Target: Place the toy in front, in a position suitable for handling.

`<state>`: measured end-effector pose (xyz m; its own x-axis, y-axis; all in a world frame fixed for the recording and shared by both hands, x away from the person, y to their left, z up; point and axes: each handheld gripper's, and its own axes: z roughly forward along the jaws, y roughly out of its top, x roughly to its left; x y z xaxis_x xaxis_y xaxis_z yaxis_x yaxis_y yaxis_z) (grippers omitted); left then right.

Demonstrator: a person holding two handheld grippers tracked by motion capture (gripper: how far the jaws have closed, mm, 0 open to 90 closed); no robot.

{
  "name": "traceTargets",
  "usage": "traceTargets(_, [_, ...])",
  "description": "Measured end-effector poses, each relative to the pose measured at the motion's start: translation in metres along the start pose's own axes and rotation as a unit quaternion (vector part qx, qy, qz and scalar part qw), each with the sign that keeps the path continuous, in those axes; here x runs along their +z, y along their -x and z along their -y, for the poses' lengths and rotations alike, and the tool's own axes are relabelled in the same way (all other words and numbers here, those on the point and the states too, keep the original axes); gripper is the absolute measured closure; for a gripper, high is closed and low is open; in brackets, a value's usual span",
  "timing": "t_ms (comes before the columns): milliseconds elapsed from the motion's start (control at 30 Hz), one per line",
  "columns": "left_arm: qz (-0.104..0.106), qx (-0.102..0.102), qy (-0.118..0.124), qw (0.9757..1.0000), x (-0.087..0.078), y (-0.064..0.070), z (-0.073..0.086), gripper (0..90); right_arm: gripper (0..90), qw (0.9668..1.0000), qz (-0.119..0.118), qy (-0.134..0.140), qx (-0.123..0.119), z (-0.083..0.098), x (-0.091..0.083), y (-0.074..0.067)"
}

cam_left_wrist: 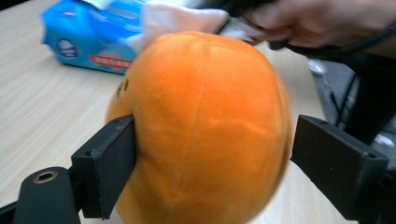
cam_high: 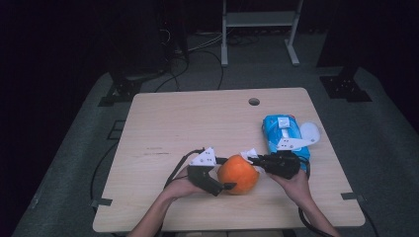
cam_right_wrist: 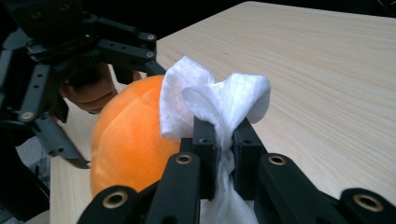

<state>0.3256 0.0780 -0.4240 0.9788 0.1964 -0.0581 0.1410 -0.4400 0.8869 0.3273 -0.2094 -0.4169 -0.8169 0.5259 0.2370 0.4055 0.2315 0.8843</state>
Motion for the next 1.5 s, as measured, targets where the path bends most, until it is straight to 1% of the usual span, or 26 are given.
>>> traceTargets(33, [-0.003,-0.002,0.002,1.0000,-0.001,-0.001,0.000,17.2,82.0,1.0000,0.001,0.000,0.001,0.000,0.000,0.000])
traceTargets(100, [-0.023,-0.019,0.008,0.9995,0.001,-0.005,0.001,16.1,82.0,1.0000,0.002,0.001,0.001,0.001,0.000,0.000])
traceTargets(133, [-0.028,-0.026,0.006,0.9992,0.003,-0.006,0.002,9.3,82.0,1.0000,0.002,0.001,0.001,0.000,0.000,0.000])
traceTargets(167, [-0.024,-0.033,0.005,0.9992,0.007,-0.007,0.004,8.8,82.0,1.0000,0.001,0.001,0.002,0.000,0.000,0.000])
traceTargets(200, [-0.019,-0.035,0.007,0.9992,0.008,-0.006,0.005,10.9,82.0,1.0000,0.001,-0.001,0.000,0.000,0.000,0.000])
traceTargets(267, [-0.029,-0.031,0.007,0.9991,0.010,-0.003,0.006,23.9,82.1,1.0000,0.004,-0.004,-0.005,-0.002,-0.002,-0.002])
traceTargets(300, [-0.032,-0.028,0.004,0.9991,0.009,-0.003,0.005,27.9,82.1,0.9999,0.007,-0.004,-0.009,-0.003,-0.004,-0.004])
traceTargets(333, [-0.039,-0.026,0.003,0.9989,0.008,-0.003,0.004,30.7,82.2,0.9999,0.007,-0.003,-0.011,-0.004,-0.006,-0.005])
traceTargets(367, [-0.043,-0.032,0.004,0.9986,0.008,-0.003,0.004,32.1,82.2,0.9999,0.007,-0.002,-0.012,-0.005,-0.008,-0.006])
traceTargets(500, [-0.047,-0.041,0.009,0.9980,0.009,-0.004,0.006,32.8,82.4,0.9995,0.004,0.003,-0.030,-0.009,-0.014,-0.016])
traceTargets(600, [-0.052,-0.053,0.014,0.9971,0.009,-0.005,0.006,32.6,82.4,0.9989,-0.008,0.002,-0.046,-0.011,-0.015,-0.028])
traceTargets(700, [-0.058,-0.076,0.022,0.9951,0.011,-0.007,0.006,31.8,82.4,0.9969,-0.018,-0.013,-0.075,-0.014,-0.012,-0.044])
traceTargets(733, [-0.058,-0.079,0.023,0.9949,0.011,-0.007,0.006,31.6,82.4,0.9961,-0.020,-0.021,-0.083,-0.015,-0.009,-0.049])
traceTargets(767, [-0.058,-0.077,0.022,0.9952,0.011,-0.006,0.006,31.6,82.3,0.9948,-0.019,-0.031,-0.095,-0.015,-0.006,-0.053])
traceTargets(833, [-0.058,-0.076,0.021,0.9952,0.011,-0.006,0.006,31.7,82.3,0.9926,-0.005,-0.040,-0.115,-0.015,-0.001,-0.057])
traceTargets(933, [-0.057,-0.078,0.022,0.9951,0.011,-0.006,0.007,32.3,82.4,0.9938,0.008,-0.027,-0.108,-0.016,-0.005,-0.051])
traceTargets(1033, [-0.058,-0.077,0.022,0.9951,0.010,-0.007,0.007,32.1,82.5,0.9935,0.039,-0.020,-0.104,-0.014,-0.012,-0.038])
traceTargets(1100, [-0.057,-0.079,0.022,0.9950,0.010,-0.007,0.007,31.8,82.5,0.9942,0.051,-0.019,-0.092,-0.011,-0.016,-0.031])
traceTargets(1133, [-0.057,-0.077,0.022,0.9952,0.010,-0.007,0.007,31.6,82.4,0.9951,0.050,-0.021,-0.083,-0.008,-0.018,-0.028])
traceTargets(1200, [-0.060,-0.069,0.019,0.9956,0.013,-0.004,0.006,31.5,82.4,0.9953,0.046,-0.024,-0.081,-0.005,-0.020,-0.029])
traceTargets(1267, [-0.063,-0.068,0.018,0.9955,0.014,-0.002,0.004,31.6,82.3,0.9936,0.048,-0.030,-0.098,-0.005,-0.021,-0.037])
traceTargets(1333, [-0.064,-0.063,0.018,0.9958,0.015,-0.001,0.003,32.2,82.3,0.9927,0.039,-0.029,-0.111,-0.007,-0.019,-0.045])
traceTargets(1367, [-0.064,-0.054,0.016,0.9964,0.017,0.001,0.003,32.5,82.1,0.9926,0.030,-0.030,-0.114,-0.008,-0.016,-0.050])
traceTargets(1400, [-0.067,-0.043,0.012,0.9968,0.018,0.005,0.002,32.6,82.0,0.9916,0.023,-0.033,-0.123,-0.010,-0.013,-0.054])
traceTargets(1433, [-0.065,-0.035,0.011,0.9972,0.019,0.007,0.001,32.7,82.1,0.9904,0.021,-0.037,-0.132,-0.012,-0.009,-0.057])
traceTargets(1500, [-0.066,-0.016,0.005,0.9977,0.022,0.013,0.000,32.7,82.3,0.9892,0.016,-0.040,-0.140,-0.017,-0.003,-0.060])
